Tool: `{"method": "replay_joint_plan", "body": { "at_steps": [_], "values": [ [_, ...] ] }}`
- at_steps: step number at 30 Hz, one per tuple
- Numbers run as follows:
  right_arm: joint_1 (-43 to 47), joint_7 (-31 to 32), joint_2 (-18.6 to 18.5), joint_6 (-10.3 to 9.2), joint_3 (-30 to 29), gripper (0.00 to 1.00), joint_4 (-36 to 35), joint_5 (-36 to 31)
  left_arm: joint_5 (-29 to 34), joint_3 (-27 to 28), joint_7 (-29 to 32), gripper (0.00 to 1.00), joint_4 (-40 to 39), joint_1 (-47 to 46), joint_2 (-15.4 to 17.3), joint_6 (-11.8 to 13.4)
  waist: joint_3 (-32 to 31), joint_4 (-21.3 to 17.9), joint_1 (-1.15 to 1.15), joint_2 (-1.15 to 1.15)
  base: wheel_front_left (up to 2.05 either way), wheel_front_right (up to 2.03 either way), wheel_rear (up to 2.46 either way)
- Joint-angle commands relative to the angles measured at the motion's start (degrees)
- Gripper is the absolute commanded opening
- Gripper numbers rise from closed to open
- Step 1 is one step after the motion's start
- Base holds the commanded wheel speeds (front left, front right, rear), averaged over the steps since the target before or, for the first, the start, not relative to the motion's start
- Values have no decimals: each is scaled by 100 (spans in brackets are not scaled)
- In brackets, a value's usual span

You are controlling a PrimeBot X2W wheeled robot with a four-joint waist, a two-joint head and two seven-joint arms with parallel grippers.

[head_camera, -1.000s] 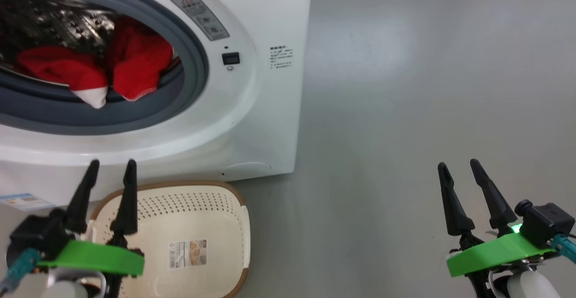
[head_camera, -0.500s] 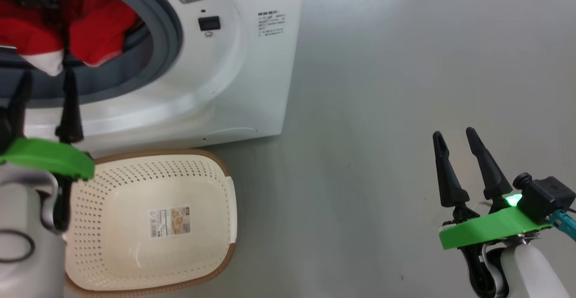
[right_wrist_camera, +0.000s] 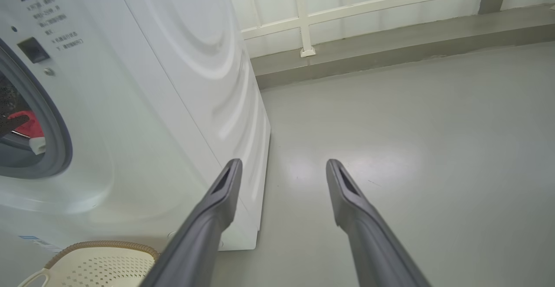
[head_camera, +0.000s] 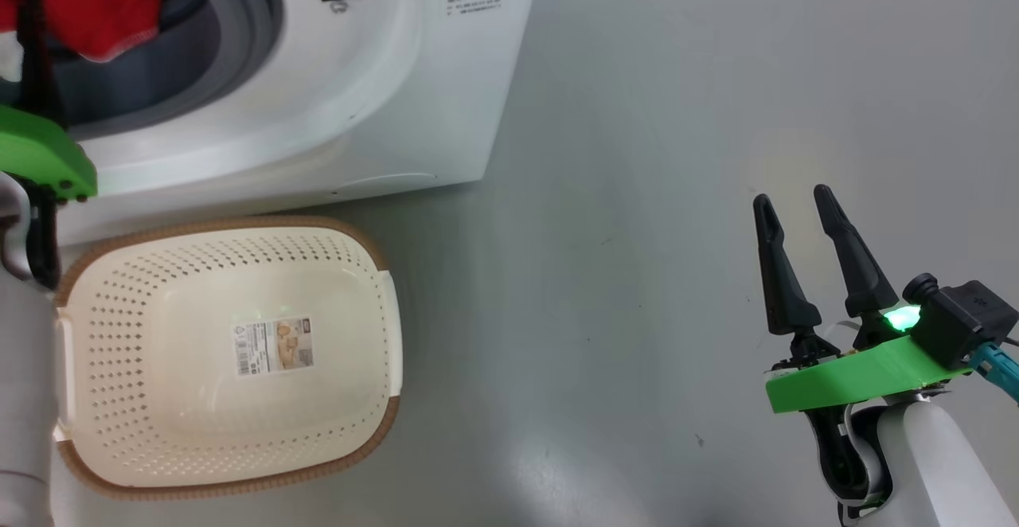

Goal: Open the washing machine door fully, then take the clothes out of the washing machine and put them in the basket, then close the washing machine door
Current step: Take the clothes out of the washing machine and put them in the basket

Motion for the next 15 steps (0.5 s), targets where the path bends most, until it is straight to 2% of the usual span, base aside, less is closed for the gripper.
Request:
{"method": "replay_joint_plan", "body": {
  "at_steps": [1,15],
  "values": [
    [-42,-37,5,37,130,100,-161,-30,56,98,-28,100,12,-131,352,66,118,-55,0,0,0,0,0],
    [-181,-37,8,37,181,100,-260,118,211,-93,-28,100,1027,-1089,663,213,512,-229,0,0,0,0,0]
  ]
}}
